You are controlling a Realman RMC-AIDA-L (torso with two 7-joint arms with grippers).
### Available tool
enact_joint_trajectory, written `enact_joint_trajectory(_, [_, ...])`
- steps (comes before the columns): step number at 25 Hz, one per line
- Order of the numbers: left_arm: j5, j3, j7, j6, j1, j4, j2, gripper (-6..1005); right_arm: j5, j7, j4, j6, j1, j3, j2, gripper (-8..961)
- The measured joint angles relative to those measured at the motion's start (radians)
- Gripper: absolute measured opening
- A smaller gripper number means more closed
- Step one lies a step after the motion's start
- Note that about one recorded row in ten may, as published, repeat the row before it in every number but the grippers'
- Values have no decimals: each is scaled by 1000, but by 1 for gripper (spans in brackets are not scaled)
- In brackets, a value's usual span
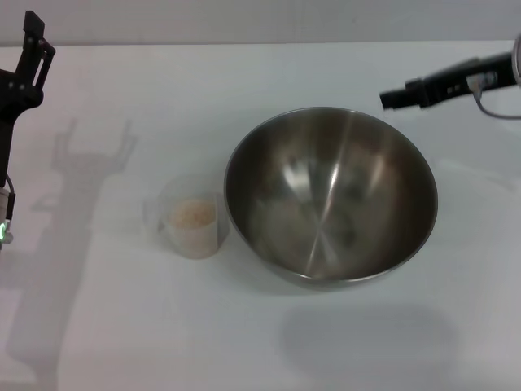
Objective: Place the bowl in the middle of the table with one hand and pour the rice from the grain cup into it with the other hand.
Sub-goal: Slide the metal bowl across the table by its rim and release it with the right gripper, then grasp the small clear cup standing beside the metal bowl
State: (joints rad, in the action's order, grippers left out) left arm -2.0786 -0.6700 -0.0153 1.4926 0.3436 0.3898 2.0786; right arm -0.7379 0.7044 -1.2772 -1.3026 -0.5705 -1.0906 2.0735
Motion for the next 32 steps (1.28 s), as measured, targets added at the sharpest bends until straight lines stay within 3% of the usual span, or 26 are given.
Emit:
enact_joint_trajectory(2, [0, 0, 0, 0, -4, -1, 0, 861, 2, 3, -15, 24, 4, -13, 0, 488])
enact_joint_trajectory(6, [0, 0, 0, 1, -13, -6, -1, 861, 8, 32, -49, 166, 31, -70, 3, 487])
enact_joint_trajectory(8, [0, -1, 0, 2, -21, -3, -2, 861, 8, 50, -53, 277, 55, -120, 5, 487])
enact_joint_trajectory(9, [0, -1, 0, 7, -25, -3, -2, 861, 10, 69, -56, 414, 86, -196, 6, 487])
enact_joint_trajectory(10, [0, -1, 0, 8, -26, -3, -3, 861, 10, 69, -56, 414, 86, -196, 6, 487])
enact_joint_trajectory(12, [0, -1, 0, 17, -31, -6, -3, 860, 11, 88, -57, 552, 118, -274, 6, 487])
enact_joint_trajectory(13, [0, -1, 0, 19, -32, -8, -3, 860, 11, 98, -57, 630, 135, -316, 7, 487])
enact_joint_trajectory(14, [0, -1, 1, 22, -35, -11, -3, 860, 8, 111, -55, 797, 168, -402, 8, 487])
enact_joint_trajectory(16, [0, 0, 1, 22, -36, -12, -3, 860, 7, 114, -50, 874, 183, -440, 8, 488])
enact_joint_trajectory(21, [0, -1, 6, 22, -48, -14, -5, 860, 5, 111, 41, 1398, 242, -675, 11, 488])
enact_joint_trajectory(23, [1, -2, 8, 22, -51, -15, -5, 859, 5, 101, 106, 1622, 255, -768, 11, 488])
enact_joint_trajectory(24, [1, -2, 8, 22, -52, -16, -5, 859, 4, 71, 175, 1816, 262, -847, 12, 488])
enact_joint_trajectory(25, [0, -1, 8, 23, -53, -17, -5, 859, 4, 71, 175, 1816, 262, -847, 12, 488])
enact_joint_trajectory(26, [0, 0, 6, 23, -54, -18, -5, 859, 4, 44, 213, 1910, 264, -880, 13, 487])
enact_joint_trajectory(28, [0, 0, 3, 26, -56, -20, -6, 859, 4, -38, 305, 2121, 265, -939, 13, 487])
enact_joint_trajectory(29, [0, 2, 3, 26, -58, -21, -6, 859, 7, -159, 410, 2323, 263, -975, 13, 487])
enact_joint_trajectory(30, [0, 7, 3, 28, -60, -22, -5, 859, 7, -159, 410, 2323, 263, -975, 13, 487])
enact_joint_trajectory(32, [0, 23, 3, 36, -65, -23, -5, 859, 9, -295, 519, 2479, 256, -998, 12, 487])
